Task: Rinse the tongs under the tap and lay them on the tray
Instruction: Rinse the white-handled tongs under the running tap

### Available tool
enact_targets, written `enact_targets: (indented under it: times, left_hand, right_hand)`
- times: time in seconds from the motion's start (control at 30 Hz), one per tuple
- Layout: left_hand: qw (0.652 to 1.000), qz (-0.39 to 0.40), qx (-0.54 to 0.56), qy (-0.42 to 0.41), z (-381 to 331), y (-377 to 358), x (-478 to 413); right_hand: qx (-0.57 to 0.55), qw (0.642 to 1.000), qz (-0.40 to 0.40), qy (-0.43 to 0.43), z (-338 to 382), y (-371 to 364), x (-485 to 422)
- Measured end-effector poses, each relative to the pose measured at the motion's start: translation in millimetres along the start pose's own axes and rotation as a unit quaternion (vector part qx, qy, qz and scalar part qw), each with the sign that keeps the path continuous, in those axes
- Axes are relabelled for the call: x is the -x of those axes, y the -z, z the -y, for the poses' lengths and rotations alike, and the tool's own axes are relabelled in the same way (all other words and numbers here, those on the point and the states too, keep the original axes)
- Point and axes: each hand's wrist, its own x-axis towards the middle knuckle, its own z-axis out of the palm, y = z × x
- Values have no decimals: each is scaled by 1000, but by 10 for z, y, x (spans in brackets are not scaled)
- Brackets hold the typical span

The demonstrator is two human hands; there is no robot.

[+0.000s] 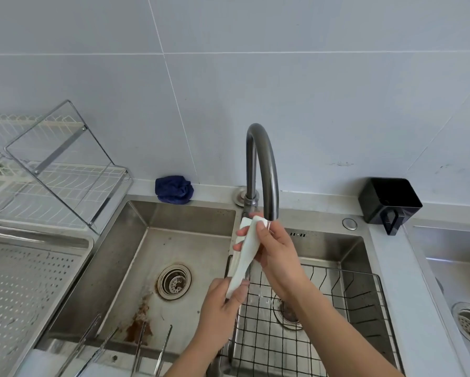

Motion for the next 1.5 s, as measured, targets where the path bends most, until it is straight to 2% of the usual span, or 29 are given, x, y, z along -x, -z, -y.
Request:
enact_targets:
  times: [0.2,0.4,0.53,0.57,0.63,0.7,0.73,0.77,0.87,0.93,1.0,1.03,1.1,1.17,1.23,1.3,1.4,1.5]
  left_hand:
    - [999,17,-34,10,151,71,15]
    - [995,15,-94,-10,215,-20,60]
    - [996,19,-87,-9,197,6,-1]
    - [996,17,-88,-10,192,7,-7]
    - [993,12,-111,-24,212,-6,6]
    - [985,-1,-166,-41,242,-35,45]
    - [980,-6,-193,-45,252,-47,60]
    - [977,-9,-208,-45,261,-53,61]
    - [985,7,-167,-35,208,-46,16]
    - [991,25,-129,-29,139,-18,-19]
    - [992,34,-121,-22,111,2,-38]
    - [991,34,-125,-25,104,-4,-30]
    - [986,37,-153,-50,97,-57,18]
    - [977,32,-197,-75,86,-125,83]
    - [978,8,-195,-70,58,-109,84]
    - [981,-18,-182,-60,27,-31,43]
    - [982,-47,-178,-36,-27,61,-18]
    - [977,-45,-205,-18,-75,64,-27]
  right_hand:
    - [-57,998,29,-7,-76,-50,106]
    - [-83,991,-84,-54,-106,-127,72]
    - [-141,989,-28,-28,-84,-86,70]
    - [-128,991,-24,-10,-74,-64,66]
    - [-36,997,-64,8,-51,-38,11]
    - [55,990,-132,-12,8,-48,-68]
    - [64,985,-153,-40,42,-46,-101]
    - [40,984,-160,-74,68,-36,-126]
    - [-148,970,-121,-149,69,-24,-123]
    - [-173,973,-88,-127,-13,-39,-98]
    - [-67,992,-87,-55,-94,-75,-70]
    - [-13,994,-106,-26,-106,-98,-83]
    - [31,982,-181,-30,-50,-126,-152]
    - [-11,972,-220,-87,52,-99,-230]
    - [-85,966,-194,-146,130,-75,-253]
    - [-152,963,-155,-162,142,-62,-237]
    - [-163,968,-149,-119,80,-77,-187]
    - [-85,977,-189,-46,49,-152,-174]
